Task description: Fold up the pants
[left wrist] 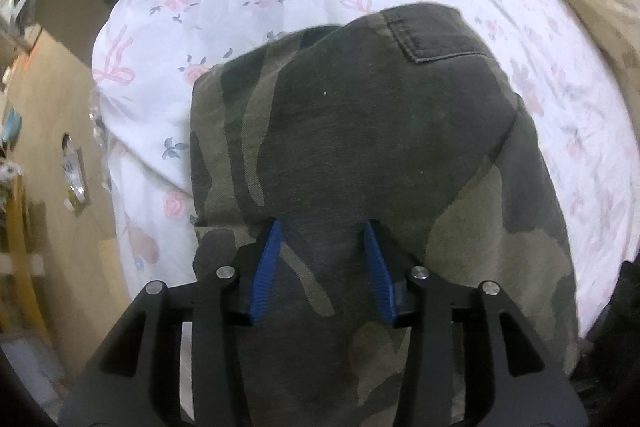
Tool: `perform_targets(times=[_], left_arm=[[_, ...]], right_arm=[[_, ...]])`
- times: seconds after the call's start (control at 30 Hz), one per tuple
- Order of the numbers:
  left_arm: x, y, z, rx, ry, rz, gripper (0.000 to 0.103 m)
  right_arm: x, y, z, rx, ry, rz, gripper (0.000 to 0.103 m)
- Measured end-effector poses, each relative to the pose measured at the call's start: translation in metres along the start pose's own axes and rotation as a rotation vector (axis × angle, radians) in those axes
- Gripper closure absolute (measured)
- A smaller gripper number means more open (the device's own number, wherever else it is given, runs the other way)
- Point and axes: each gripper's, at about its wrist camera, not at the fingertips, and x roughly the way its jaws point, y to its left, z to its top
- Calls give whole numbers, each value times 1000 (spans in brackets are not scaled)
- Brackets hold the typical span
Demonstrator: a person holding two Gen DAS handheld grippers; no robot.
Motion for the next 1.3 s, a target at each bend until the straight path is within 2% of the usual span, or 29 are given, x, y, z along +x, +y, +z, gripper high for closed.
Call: perform_targets(times=[0.17,0.23,0.27,0.33,0.37,0.4,0.43,0.5,0.53,0.57,0.63,0.7,0.77,0.8,0.87,0.93,1.0,1.07,1.1,1.13,1.17,1.2,1.27,1.3], left_arm=[[-20,9,7,-100,-47,-141,61],[-41,15,15,-119,-135,-164,61],[-51,20,20,-121,-180,-163,57],[-70,29,31,-110,-271,-104,44],[-75,34,35,-110,-303,-86,30],[-76,39,39,-116,-322,-81,19],[-72,45,43,-124,-323,-106,17],[-56,54,50,-156,-271,-225,16],[-41,55,53,-163,-213,-306,16],[-31,55,56,-151,-174,-337,16],[-9,42,60,-72,-124,-316,16],[7,27,62,13,-99,-314,16],[24,21,64,23,-22,-412,16],[30,19,64,23,8,-437,16],[37,12,66,58,16,-454,16],[45,4,66,93,27,-451,16],[53,0,68,90,42,-471,14],[55,-3,69,83,29,-491,20],[51,-6,68,103,12,-503,37],[46,-8,66,139,2,-512,43],[43,-12,67,156,-4,-503,52],[40,-16,66,171,-2,-500,69],[29,-22,67,199,-22,-473,81],[27,-25,69,196,-36,-470,85]], right_arm=[[-42,2,74,-143,49,-56,61],[-58,-17,113,-128,52,-77,62],[-61,-24,127,-123,52,-94,63],[-71,-45,162,-129,38,-123,64],[-75,-54,169,-126,27,-130,64],[-77,-65,177,-111,27,-134,64],[-76,-75,181,-102,47,-131,64],[-70,-88,178,-100,69,-150,64],[-67,-92,177,-86,74,-155,61],[-66,-101,174,-43,74,-152,59],[-71,-113,173,13,70,-150,50],[-80,-126,165,85,57,-144,35],[-95,-137,156,168,-5,-137,24],[-105,-144,146,229,-44,-125,17],[-109,-144,130,288,-100,-76,14],[-104,-139,117,306,-121,-64,12],[-89,-136,103,293,-93,-59,10],[-73,-136,96,269,-69,-111,10],[-67,-133,93,246,-87,-124,8],[-66,-129,92,228,-116,-126,9],[-60,-123,93,206,-119,-69,13],[-54,-116,94,186,-100,-47,35],[-46,-95,97,87,-112,-114,46],[-47,-89,98,50,-125,-132,58]])
